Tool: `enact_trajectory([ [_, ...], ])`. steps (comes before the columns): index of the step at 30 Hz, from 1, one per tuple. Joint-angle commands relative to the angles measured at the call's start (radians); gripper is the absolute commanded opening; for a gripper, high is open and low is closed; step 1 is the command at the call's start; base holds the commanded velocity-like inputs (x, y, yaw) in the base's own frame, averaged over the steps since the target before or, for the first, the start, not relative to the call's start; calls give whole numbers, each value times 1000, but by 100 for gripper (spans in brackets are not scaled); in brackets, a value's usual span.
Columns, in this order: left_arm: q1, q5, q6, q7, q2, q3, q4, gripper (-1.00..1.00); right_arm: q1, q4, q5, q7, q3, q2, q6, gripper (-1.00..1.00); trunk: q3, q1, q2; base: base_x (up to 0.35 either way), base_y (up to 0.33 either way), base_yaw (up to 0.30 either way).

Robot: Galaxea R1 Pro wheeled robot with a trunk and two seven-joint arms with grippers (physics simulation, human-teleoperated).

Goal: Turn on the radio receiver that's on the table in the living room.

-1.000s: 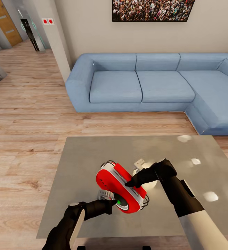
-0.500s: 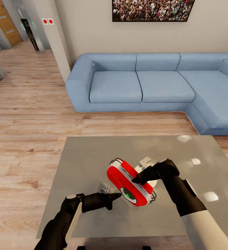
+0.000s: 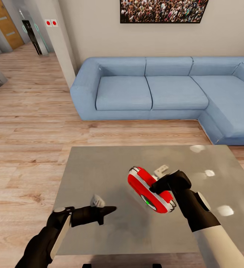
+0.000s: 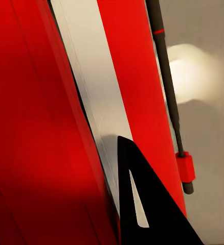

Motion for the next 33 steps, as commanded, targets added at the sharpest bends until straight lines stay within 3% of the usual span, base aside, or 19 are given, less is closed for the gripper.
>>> enact_trajectory([
  [1, 0, 1, 0, 1, 2, 0, 1, -100, 0, 0, -3, -9, 0, 0, 1, -100, 0, 0, 0, 0, 0, 0],
  [5, 0, 2, 1, 8, 5, 0, 3, -100, 0, -13, -3, -60, 0, 2, 2, -100, 0, 0, 0, 0, 0, 0],
  [11, 0, 2, 1, 10, 2, 0, 6, -100, 1, -83, -2, -65, -2, 3, 9, -100, 0, 0, 0, 0, 0, 0],
  [24, 0, 1, 4, 11, 2, -3, 2, -100, -5, -75, -20, -18, 6, 8, 18, -100, 0, 0, 0, 0, 0, 0],
  [33, 2, 0, 5, 37, -1, -4, 1, -100, -25, -96, -18, -22, 3, 5, 15, -100, 0, 0, 0, 0, 0, 0],
])
